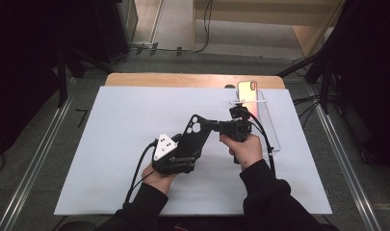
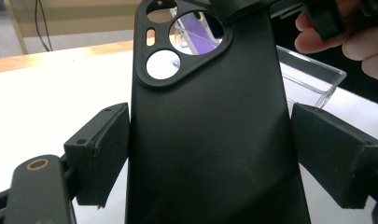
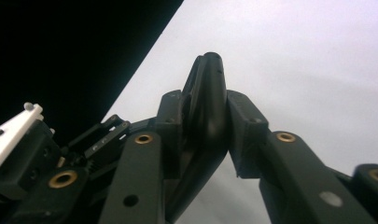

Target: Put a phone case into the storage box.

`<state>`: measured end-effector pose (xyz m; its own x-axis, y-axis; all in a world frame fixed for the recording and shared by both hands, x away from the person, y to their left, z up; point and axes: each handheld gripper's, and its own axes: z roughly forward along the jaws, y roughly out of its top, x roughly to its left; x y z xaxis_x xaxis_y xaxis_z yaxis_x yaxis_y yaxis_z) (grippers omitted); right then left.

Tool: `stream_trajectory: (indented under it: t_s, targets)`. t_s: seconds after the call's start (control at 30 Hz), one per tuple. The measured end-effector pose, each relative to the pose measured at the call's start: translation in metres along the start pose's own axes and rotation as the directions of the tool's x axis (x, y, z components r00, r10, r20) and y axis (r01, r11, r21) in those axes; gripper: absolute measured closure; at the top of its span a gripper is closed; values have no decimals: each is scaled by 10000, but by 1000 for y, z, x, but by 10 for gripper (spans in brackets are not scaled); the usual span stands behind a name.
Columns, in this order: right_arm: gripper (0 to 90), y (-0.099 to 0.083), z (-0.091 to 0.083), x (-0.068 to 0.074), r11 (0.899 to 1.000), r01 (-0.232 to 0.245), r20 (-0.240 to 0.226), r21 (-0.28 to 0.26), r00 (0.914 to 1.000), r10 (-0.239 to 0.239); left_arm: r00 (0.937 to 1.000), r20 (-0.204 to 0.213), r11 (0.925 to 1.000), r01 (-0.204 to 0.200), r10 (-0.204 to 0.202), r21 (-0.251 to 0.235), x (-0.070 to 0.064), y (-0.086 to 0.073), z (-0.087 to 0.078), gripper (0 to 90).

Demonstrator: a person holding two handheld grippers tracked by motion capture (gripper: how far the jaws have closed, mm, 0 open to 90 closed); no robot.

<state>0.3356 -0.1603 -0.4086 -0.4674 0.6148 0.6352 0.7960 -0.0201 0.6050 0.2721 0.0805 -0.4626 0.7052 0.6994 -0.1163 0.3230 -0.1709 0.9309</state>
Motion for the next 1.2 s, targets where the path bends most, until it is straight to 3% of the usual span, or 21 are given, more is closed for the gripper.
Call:
stream_trajectory:
  t_s: [0.07,0.17,0.37,0.57,0.9,1.03,1.2]
  targets:
    - [713,1,-1,-2,9986,-528,-294,22,9982,528,10000,45,10000,11,-11,0,0,0,1,144]
    - [747,1,-3,-1,9976,-694,-558,75,9960,697,10000,60,10000,-44,44,63,-1,-1,2,143]
    - [770,1,-6,3,9974,-715,-818,91,9940,720,9998,172,9999,-134,135,-32,-3,1,1,138]
    - [773,3,-11,9,9984,-566,-994,31,9934,566,9983,546,9984,163,-192,539,-3,11,2,128]
    - [773,5,-17,5,9995,-296,-408,-61,9987,293,9942,933,9869,377,-528,1568,-1,18,3,121]
    - [773,4,-17,6,9993,330,230,191,9992,-334,9919,1141,9752,293,-555,2193,-1,22,3,125]
    - [773,3,-19,10,9926,1201,717,152,9901,-1209,9882,1304,9640,432,-798,2624,3,27,1,137]
